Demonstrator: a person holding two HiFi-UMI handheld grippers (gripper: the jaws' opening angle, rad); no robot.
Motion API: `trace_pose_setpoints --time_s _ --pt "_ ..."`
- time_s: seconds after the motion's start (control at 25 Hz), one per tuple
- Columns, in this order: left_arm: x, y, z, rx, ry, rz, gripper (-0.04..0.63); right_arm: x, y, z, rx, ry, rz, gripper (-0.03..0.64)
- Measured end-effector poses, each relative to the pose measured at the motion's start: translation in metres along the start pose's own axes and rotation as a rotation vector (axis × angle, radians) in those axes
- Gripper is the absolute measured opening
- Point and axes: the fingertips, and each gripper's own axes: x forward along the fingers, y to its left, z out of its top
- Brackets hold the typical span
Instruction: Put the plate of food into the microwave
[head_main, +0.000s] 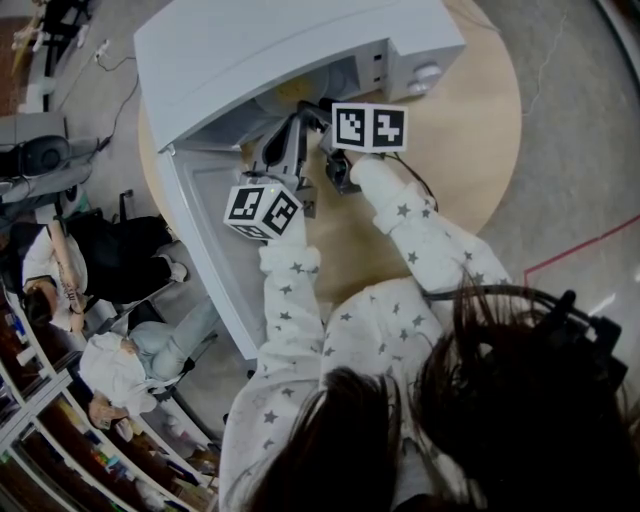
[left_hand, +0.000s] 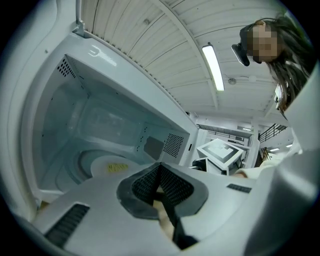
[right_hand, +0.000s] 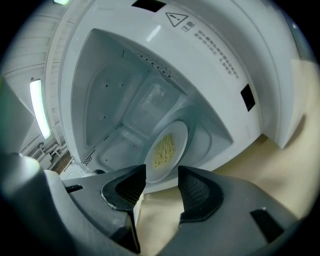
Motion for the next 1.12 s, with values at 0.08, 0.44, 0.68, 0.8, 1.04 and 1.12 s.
trace_pose_setpoints --time_s 0.08,0.44,0.68,0.8,1.04,1.12 --pt "0.0 0.001 0.0 0.002 -0.001 0.003 0.002 -0.001 -0.003 -0.001 0.02 -0.001 0.004 0.189" --pt "0.001 0.003 -0.001 0.002 -0.007 0.004 0.002 -0.014 0.009 -0.003 0.121 0.031 0.173 0.189" --pt "0.003 -0.008 0.004 0.01 -0.017 -0.008 0.002 -0.039 0.029 0.015 0.109 0.019 0.292 0.11" --pt "-0.002 -0.025 0.006 0.022 -0.023 -0.023 0.002 -0.065 0.033 0.021 0.101 0.005 0.323 0.039" --pt "-0.017 -0.06 0.01 0.048 -0.028 -0.051 0.002 -0.114 0.051 0.02 0.117 0.008 0.403 0.021" --pt "-0.021 -0.073 0.007 0.057 -0.03 -0.061 0.002 -0.127 0.053 0.015 0.103 0.007 0.432 0.021"
